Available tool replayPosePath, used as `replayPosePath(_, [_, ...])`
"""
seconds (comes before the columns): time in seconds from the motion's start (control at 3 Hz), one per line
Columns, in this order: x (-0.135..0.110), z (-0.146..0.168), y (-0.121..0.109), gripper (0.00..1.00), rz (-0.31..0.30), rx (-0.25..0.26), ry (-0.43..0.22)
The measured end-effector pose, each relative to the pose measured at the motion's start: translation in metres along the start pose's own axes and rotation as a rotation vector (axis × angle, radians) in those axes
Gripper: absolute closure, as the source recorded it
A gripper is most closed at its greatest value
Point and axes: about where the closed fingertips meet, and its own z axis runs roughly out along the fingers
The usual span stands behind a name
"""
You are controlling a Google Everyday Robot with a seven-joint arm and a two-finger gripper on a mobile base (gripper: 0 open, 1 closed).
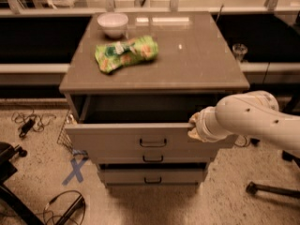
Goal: Open top drawer
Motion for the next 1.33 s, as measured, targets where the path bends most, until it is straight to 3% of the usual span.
replayPosePath(0.33, [0.0, -0.001, 0.0, 0.99, 0.0, 0.0, 0.0])
replayPosePath(1.0, [0.009, -0.019, 0.013, 1.0, -0.007, -0.013, -0.021])
replayPosePath(1.33, [0.017, -0.029, 0.039, 1.0, 0.002, -0.082, -0.01])
